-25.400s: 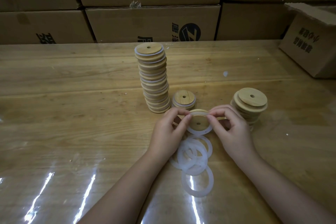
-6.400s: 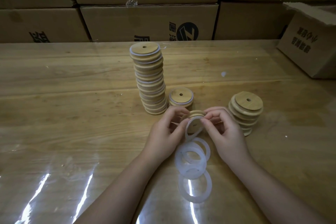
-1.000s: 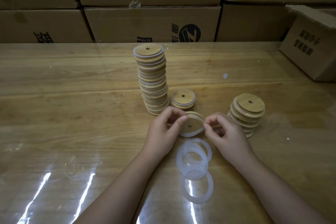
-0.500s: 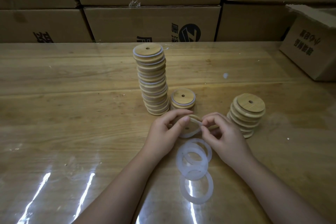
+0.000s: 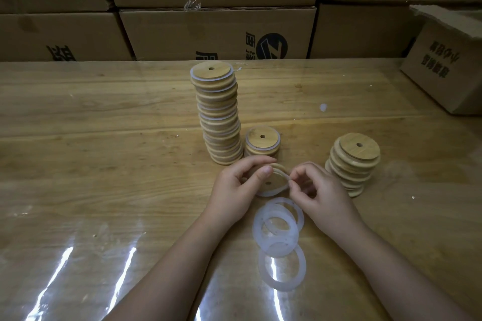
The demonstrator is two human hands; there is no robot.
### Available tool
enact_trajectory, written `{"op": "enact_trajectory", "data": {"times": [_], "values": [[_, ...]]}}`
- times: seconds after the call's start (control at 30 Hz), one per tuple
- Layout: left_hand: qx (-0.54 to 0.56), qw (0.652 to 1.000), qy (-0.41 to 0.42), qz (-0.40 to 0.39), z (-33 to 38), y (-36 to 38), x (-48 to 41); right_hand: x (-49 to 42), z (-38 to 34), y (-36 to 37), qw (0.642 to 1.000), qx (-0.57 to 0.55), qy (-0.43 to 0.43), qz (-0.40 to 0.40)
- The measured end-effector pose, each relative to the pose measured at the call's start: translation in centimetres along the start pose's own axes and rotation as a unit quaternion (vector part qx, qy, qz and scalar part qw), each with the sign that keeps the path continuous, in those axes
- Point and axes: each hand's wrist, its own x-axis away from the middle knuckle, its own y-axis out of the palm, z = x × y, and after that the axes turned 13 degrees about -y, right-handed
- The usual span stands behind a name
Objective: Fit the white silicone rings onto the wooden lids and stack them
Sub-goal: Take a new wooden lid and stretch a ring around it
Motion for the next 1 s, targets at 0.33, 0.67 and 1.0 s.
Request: {"op": "enact_trajectory", "data": {"times": [0.33, 0.67, 1.0], "values": [[0.032, 0.999, -0.014, -0.021, -0.27, -0.22, -0.39, 0.15, 0.24, 0.16, 0.999, -0.025, 0.030, -0.036], [-0.017, 1.000, 0.003, -0.023, -0.76, 0.18, -0.38, -0.01, -0.07, -0.14, 0.996, -0.038, -0.020, 0.081], [-0.022, 1.000, 0.014, -0.016, -0.81, 0.11, -0.42, -0.06, -0.13, -0.28, 0.995, -0.006, -0.004, 0.100]]}}
